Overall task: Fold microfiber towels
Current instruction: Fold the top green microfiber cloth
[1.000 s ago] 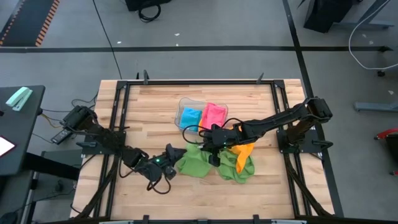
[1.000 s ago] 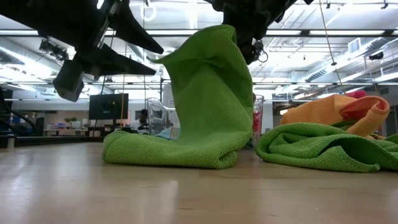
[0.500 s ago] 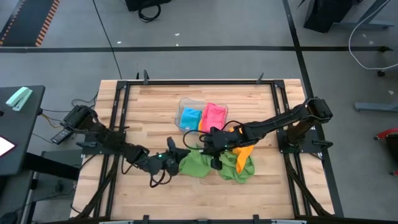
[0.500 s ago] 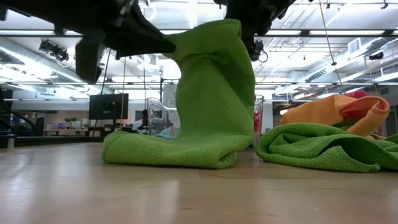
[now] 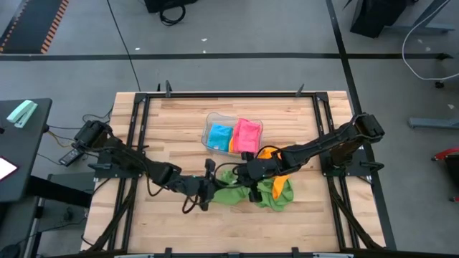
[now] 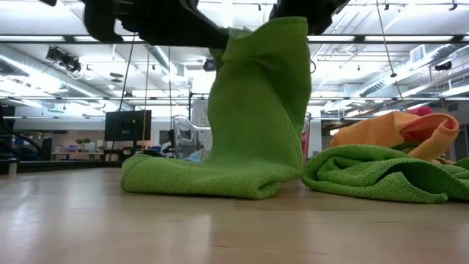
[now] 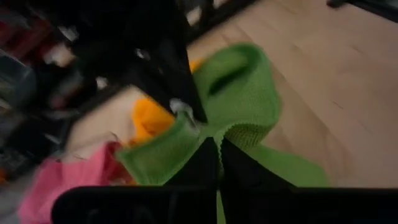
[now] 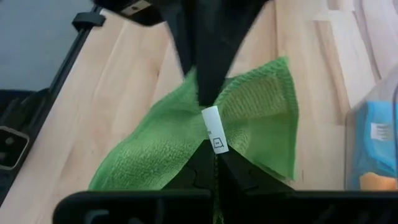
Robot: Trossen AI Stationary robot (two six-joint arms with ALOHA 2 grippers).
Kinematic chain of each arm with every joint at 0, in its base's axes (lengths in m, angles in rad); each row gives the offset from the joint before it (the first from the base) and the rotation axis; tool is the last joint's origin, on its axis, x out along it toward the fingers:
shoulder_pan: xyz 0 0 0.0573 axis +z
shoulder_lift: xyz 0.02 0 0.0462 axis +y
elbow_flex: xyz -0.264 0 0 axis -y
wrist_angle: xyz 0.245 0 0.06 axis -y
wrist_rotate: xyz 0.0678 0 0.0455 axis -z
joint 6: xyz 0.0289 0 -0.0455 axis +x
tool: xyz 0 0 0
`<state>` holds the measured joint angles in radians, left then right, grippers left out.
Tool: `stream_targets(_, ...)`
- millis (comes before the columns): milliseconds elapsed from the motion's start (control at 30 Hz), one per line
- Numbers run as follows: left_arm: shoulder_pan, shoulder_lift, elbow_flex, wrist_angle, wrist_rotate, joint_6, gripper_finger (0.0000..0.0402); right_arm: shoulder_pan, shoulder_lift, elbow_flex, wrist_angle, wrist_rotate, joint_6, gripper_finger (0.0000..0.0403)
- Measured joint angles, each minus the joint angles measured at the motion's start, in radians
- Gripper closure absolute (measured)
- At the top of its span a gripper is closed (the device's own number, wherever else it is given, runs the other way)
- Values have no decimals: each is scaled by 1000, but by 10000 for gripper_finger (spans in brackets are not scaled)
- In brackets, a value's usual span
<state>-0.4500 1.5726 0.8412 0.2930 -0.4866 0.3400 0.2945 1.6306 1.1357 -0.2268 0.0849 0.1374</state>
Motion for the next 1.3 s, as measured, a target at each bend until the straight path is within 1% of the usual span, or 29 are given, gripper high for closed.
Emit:
stream_targets(67,0,0,22,-45,2,-52,390,12,0,0,0,1,-23,393)
stream_targets(133,0,0,34,-56,4,-95,377,18,0,0,0,17,-33,393)
stream_targets(267,0,0,36,-60,4,-102,358,19,0,0,-1,19,-44,393)
stream_targets(367,-3,0,36,-59,3,-114,360,18,0,0,-4,20,-46,393)
stream_targets(567,-10,0,36,-59,3,-112,378,18,0,0,-4,14,-59,393)
stream_targets(667,-9,0,36,-58,2,-112,379,18,0,0,-4,13,-63,393)
stream_targets(733,-8,0,36,-57,-2,-112,372,18,0,0,-4,11,-63,393)
stream_targets(833,-8,0,36,-35,-40,-108,347,18,9,1,-1,11,-64,393)
stream_targets(967,-13,0,37,-10,-78,-87,299,23,19,1,-3,8,-64,393)
stream_targets(1133,-12,0,37,-12,-88,-81,242,36,19,1,1,7,-75,393)
stream_targets(1300,-9,0,37,-10,-90,-75,203,39,19,1,5,7,-82,393)
